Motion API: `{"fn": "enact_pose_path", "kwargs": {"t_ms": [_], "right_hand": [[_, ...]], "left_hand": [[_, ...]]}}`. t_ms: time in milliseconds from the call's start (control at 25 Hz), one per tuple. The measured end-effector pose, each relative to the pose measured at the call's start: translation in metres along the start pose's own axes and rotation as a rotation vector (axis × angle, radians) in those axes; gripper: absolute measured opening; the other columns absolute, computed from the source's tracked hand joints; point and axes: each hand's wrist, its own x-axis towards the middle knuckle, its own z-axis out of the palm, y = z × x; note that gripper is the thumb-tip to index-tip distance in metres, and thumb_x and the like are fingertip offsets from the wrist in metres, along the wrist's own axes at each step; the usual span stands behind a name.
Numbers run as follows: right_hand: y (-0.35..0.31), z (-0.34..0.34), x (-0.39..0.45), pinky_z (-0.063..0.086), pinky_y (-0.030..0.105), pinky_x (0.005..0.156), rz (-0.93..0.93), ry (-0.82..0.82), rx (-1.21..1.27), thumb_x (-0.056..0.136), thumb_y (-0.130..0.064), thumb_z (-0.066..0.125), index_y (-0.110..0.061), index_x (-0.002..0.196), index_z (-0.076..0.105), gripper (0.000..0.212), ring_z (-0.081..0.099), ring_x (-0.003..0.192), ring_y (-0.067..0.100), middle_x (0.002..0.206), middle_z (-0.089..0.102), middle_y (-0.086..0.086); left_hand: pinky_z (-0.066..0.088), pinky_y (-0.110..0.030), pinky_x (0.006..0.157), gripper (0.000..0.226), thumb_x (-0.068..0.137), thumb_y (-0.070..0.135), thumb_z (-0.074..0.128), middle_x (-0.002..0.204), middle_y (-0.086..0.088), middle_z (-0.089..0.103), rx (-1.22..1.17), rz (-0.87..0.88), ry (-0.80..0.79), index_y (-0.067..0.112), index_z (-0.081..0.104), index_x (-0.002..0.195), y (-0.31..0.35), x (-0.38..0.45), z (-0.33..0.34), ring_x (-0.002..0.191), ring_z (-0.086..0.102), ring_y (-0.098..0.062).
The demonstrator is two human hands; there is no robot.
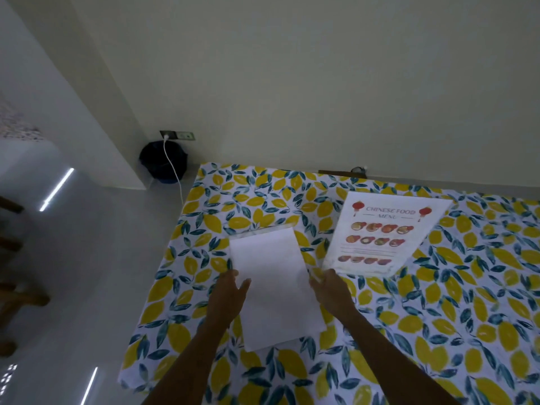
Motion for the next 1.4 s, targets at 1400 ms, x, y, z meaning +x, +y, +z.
{"fn": "enact_pose_path", "kwargs": {"t_ms": [1400], "right_hand": [[0.05,0.003,-0.126,0.061,0.031,0.074,-0.236,-0.012,0.607,0.085,-0.006,0.07,-0.01,0.11,0.074,0.025,0.073,0.094,0.025,0.111,0.074,0.017]], "left_hand": [[0.048,-0.017,0.076,0.022,0.09,0.009,0.063,0.106,-0.003,0.068,-0.256,0.248,-0.039,0.009,0.073,0.109,-0.05,-0.103,-0.061,0.093,0.063,-0.014]]}}
